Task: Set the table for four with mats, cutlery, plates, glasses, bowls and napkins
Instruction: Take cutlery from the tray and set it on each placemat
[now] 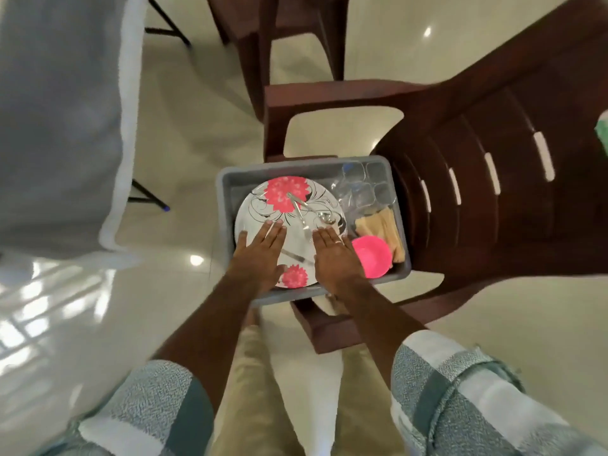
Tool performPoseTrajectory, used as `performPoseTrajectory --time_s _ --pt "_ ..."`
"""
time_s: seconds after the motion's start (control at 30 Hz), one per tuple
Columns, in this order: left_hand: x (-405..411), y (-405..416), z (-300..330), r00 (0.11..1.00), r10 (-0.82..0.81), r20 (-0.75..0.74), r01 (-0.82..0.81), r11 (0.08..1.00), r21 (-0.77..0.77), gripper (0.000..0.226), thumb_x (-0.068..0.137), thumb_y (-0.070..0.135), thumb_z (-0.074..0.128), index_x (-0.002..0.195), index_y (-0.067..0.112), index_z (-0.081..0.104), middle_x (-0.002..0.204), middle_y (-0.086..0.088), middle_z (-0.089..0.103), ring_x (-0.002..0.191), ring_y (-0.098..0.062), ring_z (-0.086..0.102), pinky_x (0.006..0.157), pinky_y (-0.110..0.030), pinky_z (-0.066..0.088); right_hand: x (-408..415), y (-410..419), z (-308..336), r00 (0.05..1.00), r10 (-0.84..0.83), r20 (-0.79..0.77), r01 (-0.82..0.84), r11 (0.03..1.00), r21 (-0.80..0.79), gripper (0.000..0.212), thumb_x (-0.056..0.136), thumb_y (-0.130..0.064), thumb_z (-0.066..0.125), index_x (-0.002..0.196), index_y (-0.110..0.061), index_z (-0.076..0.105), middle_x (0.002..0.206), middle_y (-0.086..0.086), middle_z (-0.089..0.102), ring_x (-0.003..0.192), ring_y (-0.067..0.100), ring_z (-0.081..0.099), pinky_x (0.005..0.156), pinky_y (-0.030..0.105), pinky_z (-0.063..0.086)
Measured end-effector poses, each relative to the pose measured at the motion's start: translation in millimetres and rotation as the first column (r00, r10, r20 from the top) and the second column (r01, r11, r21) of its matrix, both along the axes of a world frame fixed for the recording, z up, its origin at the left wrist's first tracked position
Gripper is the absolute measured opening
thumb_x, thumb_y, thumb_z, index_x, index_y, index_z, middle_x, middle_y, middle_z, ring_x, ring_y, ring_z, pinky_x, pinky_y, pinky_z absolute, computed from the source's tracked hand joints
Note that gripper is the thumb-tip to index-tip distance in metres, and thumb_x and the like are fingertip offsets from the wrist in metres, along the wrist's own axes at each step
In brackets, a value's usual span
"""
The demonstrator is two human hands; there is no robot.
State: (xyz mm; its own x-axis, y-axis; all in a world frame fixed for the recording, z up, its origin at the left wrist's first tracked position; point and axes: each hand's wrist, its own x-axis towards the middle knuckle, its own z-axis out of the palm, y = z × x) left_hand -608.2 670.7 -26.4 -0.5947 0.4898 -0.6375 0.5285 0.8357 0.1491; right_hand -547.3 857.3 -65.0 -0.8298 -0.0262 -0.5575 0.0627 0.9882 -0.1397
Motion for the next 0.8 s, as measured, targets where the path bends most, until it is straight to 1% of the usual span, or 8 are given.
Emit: performPoseTrajectory --time_s 0.1,0.23,0.3,0.43,0.6,0.67,0.73,0.8 --pt "-15.2 -20.4 -17.0 0.996 -0.085 0.034 0.085 0.996 0.022 0.084 0.102 0.049 0.043 0.16 0.018 -0.01 0.167 0.003 -0.017 0.154 -0.015 -0.016 0.122 -0.058 0.003 4.9 -35.7 -20.5 0.995 -0.102 0.021 0.102 0.995 -0.009 0.062 0.095 -0.015 0.042 0.155 -0.009 0.027 0.158 0.009 0.038 0.148 0.024 0.03 0.119 0.044 0.025" --pt "-29.1 -54.3 -36.9 0.984 -0.171 0.041 0.17 0.985 0.019 0.084 0.102 0.05 0.042 0.16 0.017 -0.01 0.167 0.001 -0.018 0.154 -0.016 -0.015 0.121 -0.058 0.007 -3.3 -79.4 -45.6 0.981 -0.19 0.035 0.191 0.981 -0.025 0.041 0.093 -0.022 0.056 0.134 -0.015 0.052 0.122 0.007 0.066 0.113 0.028 0.061 0.095 0.04 0.045" --pt "-35.3 -65.5 -45.7 0.981 -0.182 0.07 0.181 0.983 0.022 0.084 0.103 0.049 0.042 0.16 0.017 -0.011 0.166 0.003 -0.02 0.154 -0.015 -0.016 0.121 -0.057 0.006 -6.3 -91.5 -56.8 0.971 -0.236 0.03 0.235 0.972 0.006 0.036 0.093 -0.018 0.055 0.129 -0.016 0.054 0.116 0.006 0.066 0.108 0.028 0.06 0.089 0.04 0.046" --pt "-45.7 -76.0 -62.7 0.983 -0.165 0.082 0.159 0.984 0.076 0.084 0.102 0.045 0.047 0.161 0.018 -0.007 0.168 0.003 -0.015 0.154 -0.013 -0.012 0.123 -0.051 0.008 -8.1 -100.3 -77.6 0.953 -0.302 -0.029 0.304 0.952 0.042 0.035 0.092 -0.017 0.057 0.126 -0.019 0.053 0.122 0.005 0.06 0.114 0.028 0.055 0.093 0.043 0.045" --pt "-49.2 -71.8 -73.7 0.992 -0.112 0.057 0.092 0.955 0.281 0.073 0.1 0.033 0.055 0.16 0.016 0.017 0.168 -0.001 0.013 0.155 -0.016 0.011 0.121 -0.04 0.025 -6.7 -102.8 -95.3 0.922 -0.383 -0.061 0.387 0.92 0.066 0.033 0.092 -0.011 0.052 0.125 -0.019 0.053 0.123 0.005 0.057 0.117 0.029 0.053 0.096 0.047 0.041" --pt "-46.9 -69.6 -75.1 0.995 -0.061 0.083 0.031 0.946 0.324 0.066 0.1 0.031 0.057 0.157 0.019 0.027 0.164 -0.002 0.03 0.149 -0.02 0.03 0.116 -0.042 0.034 -9.5 -103.0 -101.1 0.901 -0.433 -0.034 0.434 0.899 0.055 0.032 0.092 -0.01 0.052 0.122 -0.017 0.051 0.123 0.006 0.056 0.118 0.029 0.051 0.097 0.048 0.04" --pt "-46.0 -66.9 -76.0 0.985 0.091 0.146 -0.137 0.929 0.344 0.054 0.098 0.031 0.06 0.148 0.022 0.043 0.146 -0.005 0.055 0.13 -0.028 0.053 0.106 -0.044 0.045 -13.6 -100.7 -103.4 0.877 -0.479 0.032 0.477 0.877 0.05 0.032 0.09 -0.01 0.053 0.122 -0.015 0.05 0.123 0.008 0.053 0.12 0.03 0.048 0.1 0.05 0.039" --pt "-42.1 -62.8 -78.7 0.934 0.267 0.239 -0.345 0.848 0.401 0.031 0.096 0.029 0.064 0.125 0.018 0.063 0.118 -0.006 0.07 0.11 -0.026 0.064 0.093 -0.039 0.053 -14.1 -96.0 -107.6 0.887 -0.458 0.056 0.456 0.889 0.048 0.037 0.087 -0.012 0.06 0.123 -0.013 0.051 0.124 0.009 0.05 0.121 0.03 0.046 0.101 0.049 0.039"
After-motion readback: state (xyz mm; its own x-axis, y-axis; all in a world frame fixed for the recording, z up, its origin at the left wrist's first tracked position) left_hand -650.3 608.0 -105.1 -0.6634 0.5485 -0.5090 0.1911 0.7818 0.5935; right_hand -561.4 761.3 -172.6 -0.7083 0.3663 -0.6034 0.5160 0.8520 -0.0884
